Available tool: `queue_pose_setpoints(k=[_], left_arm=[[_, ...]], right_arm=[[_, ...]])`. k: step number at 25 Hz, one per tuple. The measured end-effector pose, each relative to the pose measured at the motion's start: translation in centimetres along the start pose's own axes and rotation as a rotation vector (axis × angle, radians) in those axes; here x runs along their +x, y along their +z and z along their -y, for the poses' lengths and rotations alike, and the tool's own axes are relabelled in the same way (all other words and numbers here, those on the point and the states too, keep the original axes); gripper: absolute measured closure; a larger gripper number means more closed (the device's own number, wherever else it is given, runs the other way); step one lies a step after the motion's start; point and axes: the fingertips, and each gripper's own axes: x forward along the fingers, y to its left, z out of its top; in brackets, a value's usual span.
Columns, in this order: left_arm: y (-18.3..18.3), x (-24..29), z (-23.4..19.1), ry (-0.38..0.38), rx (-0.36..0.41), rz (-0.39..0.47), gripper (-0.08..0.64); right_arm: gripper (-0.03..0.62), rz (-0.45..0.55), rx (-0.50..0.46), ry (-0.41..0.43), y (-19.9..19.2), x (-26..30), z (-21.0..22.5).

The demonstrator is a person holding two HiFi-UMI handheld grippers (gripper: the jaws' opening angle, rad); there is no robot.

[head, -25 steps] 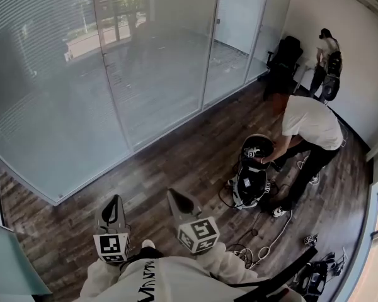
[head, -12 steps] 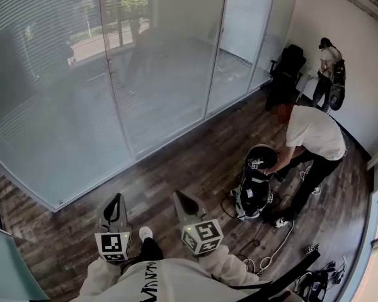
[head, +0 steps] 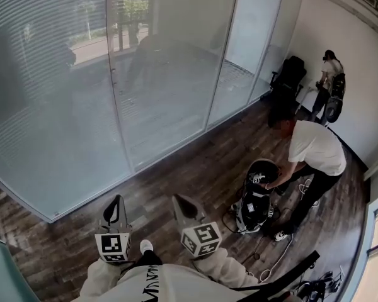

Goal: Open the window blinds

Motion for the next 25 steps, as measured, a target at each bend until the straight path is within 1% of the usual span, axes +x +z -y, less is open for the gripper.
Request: queue_pose_setpoints(k=[11, 19, 25], left_arm=[[-1.8, 5.8, -5.5, -0.023, -0.013, -0.047, 0.560], [-3.0, 10.4, -9.3, -0.029, -0.017, -0.053, 0.560], [-4.4, 12.5, -12.6, -0.016, -0.020, -0.067, 0.560]], right_arm=[[0.591, -0.062, 0.038, -0.021, -1.5, 8.6, 0.7], [0.591, -0.081, 0.041, -0.040, -1.7, 14.7, 2.0], [0.591, -0.072, 0.038, -0.056, -1.1, 18.1, 2.2]])
